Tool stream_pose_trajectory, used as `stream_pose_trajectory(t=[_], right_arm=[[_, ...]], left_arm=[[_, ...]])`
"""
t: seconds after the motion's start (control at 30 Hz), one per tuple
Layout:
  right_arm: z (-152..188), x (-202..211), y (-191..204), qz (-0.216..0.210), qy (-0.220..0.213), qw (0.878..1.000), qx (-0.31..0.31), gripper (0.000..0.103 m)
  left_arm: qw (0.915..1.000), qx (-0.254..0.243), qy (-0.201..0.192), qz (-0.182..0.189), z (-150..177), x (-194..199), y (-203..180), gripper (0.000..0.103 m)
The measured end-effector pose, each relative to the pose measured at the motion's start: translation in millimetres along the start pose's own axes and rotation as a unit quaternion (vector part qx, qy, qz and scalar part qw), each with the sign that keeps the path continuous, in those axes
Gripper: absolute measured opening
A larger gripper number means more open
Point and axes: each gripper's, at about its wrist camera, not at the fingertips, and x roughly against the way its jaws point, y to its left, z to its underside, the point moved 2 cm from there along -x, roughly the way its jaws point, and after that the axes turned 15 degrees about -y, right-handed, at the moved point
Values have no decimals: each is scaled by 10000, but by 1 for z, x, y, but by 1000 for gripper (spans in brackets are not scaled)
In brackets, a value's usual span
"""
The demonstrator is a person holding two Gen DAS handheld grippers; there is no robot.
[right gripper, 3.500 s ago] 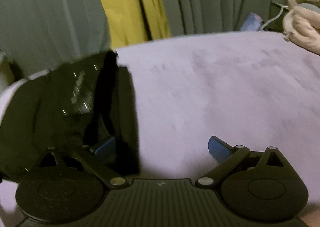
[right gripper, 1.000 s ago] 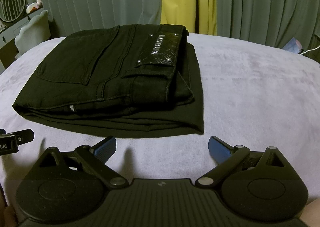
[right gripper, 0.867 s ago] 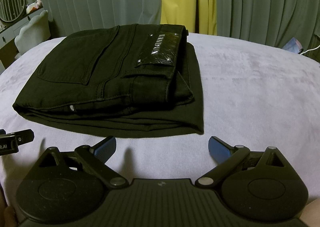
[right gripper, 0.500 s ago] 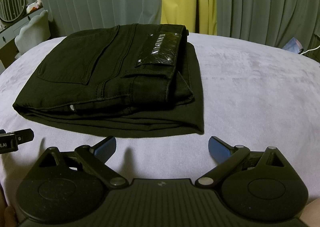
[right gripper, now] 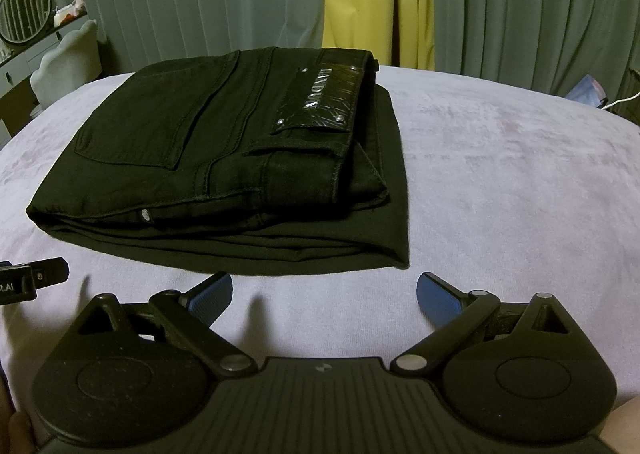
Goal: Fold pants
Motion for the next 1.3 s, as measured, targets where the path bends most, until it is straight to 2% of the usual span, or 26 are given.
stream_pose_trajectory(t=[0.47, 0.8, 1.3], right_arm=[[0, -1, 0, -8, 8, 10000, -1, 99], [1, -1, 1, -12, 16, 10000, 9, 99], [2, -2, 1, -40, 40, 10000, 7, 99]], left_arm=[[9999, 42, -36, 123, 0, 2, 0, 103], [9999, -126, -10, -15, 2, 0, -5, 103], [9997, -247, -9, 6, 3, 1, -10, 103]])
